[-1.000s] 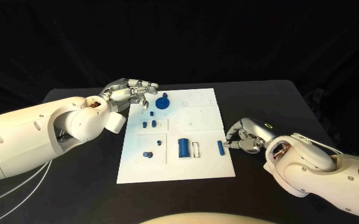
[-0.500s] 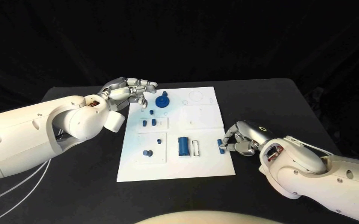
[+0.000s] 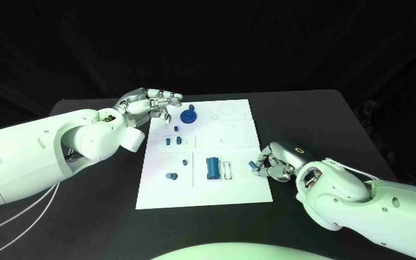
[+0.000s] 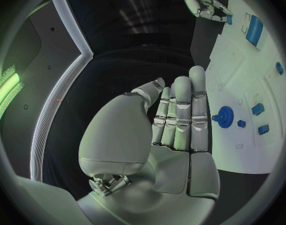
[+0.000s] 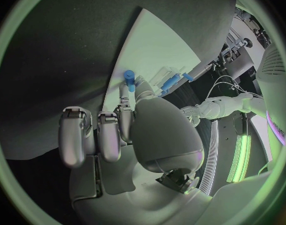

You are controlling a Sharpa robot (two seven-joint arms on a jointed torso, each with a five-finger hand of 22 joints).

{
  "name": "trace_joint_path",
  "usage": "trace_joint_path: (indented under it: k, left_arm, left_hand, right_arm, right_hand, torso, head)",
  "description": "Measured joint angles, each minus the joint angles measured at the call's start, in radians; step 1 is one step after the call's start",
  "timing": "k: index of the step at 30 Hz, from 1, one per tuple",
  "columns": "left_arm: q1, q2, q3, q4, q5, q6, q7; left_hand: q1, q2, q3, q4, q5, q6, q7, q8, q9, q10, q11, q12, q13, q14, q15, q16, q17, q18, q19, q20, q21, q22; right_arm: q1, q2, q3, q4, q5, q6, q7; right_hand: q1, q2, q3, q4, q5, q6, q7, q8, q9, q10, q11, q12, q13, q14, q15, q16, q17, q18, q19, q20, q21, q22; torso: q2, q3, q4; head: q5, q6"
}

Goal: Assemble the parts on the task board

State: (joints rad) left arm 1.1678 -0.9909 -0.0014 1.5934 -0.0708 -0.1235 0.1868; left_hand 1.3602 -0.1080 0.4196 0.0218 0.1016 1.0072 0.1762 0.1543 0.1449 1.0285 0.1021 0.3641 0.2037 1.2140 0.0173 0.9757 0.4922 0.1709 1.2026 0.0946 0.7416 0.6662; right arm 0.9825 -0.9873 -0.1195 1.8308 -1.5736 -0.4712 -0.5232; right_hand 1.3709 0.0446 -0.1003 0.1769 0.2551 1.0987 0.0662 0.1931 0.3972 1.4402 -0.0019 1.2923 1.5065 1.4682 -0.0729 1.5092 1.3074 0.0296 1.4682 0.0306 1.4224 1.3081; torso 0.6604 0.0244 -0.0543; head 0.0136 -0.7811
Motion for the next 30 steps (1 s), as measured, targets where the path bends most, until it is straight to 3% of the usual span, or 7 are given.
trace_joint_path:
  k: [11,19,27,30]
  left_arm:
    - [0.000,-0.002,0.000,0.001,0.000,0.001,-0.001]
    - [0.000,-0.003,0.000,0.002,0.000,0.001,-0.003]
    - [0.000,-0.005,0.000,0.002,-0.001,0.002,-0.004]
    - [0.000,-0.005,0.000,0.002,-0.001,0.002,-0.005]
  left_hand:
    - [0.000,0.000,0.000,0.000,0.000,0.000,0.000,0.000,0.000,0.000,0.000,0.000,0.000,0.000,0.000,0.000,0.000,0.000,0.000,0.000,0.000,0.000]
    - [0.000,0.000,-0.004,0.004,0.000,0.000,0.000,0.004,0.000,0.000,0.000,0.004,0.001,0.000,0.000,0.000,-0.002,0.000,0.000,0.000,-0.004,-0.002]
    - [0.000,0.000,-0.004,0.004,0.000,0.000,0.000,0.004,0.000,0.000,0.000,0.004,0.001,0.000,0.000,0.000,-0.002,0.000,0.000,0.000,-0.004,-0.002]
    - [0.000,0.000,-0.004,0.004,0.000,0.000,0.000,0.004,0.001,0.000,0.000,0.004,0.001,0.000,0.000,0.000,-0.002,0.000,0.000,0.000,-0.004,-0.002]
  right_arm:
    - [-0.004,0.020,0.006,-0.010,-0.042,0.026,-0.011]
    - [-0.004,0.036,0.006,-0.011,-0.125,0.060,-0.021]
    - [-0.004,0.054,0.006,-0.012,-0.222,0.093,-0.033]
    - [-0.004,0.062,0.006,-0.012,-0.249,0.102,-0.037]
  right_hand:
    - [-0.005,-0.006,0.002,-0.002,-0.004,0.007,-0.006,0.000,-0.003,0.000,0.000,0.001,-0.001,0.000,0.000,0.000,0.000,0.000,0.000,0.000,0.005,0.000]
    - [0.042,-0.051,0.035,-0.047,-0.004,0.018,-0.010,0.000,-0.014,-0.002,-0.002,-0.003,-0.006,-0.004,-0.004,0.000,0.000,0.000,-0.004,-0.004,0.005,0.000]
    - [0.064,-0.066,0.061,-0.069,0.011,0.021,-0.007,-0.009,-0.025,-0.005,-0.009,-0.027,-0.003,-0.004,-0.004,0.000,0.000,0.000,-0.004,-0.004,0.000,0.000]
    - [0.067,-0.069,0.080,-0.070,0.042,0.025,-0.003,-0.014,-0.028,-0.005,-0.009,-0.029,-0.003,-0.004,-0.004,0.000,0.000,0.000,-0.004,-0.004,0.000,0.000]
  torso:
    - [0.000,0.0006,-0.0002]
    - [-0.001,0.0000,-0.0008]
    - [-0.002,-0.0006,-0.0010]
    - [-0.002,-0.0008,-0.0008]
  head:
    - [0.004,-0.005]
    - [0.006,-0.009]
    - [0.010,-0.010]
    - [0.010,-0.010]
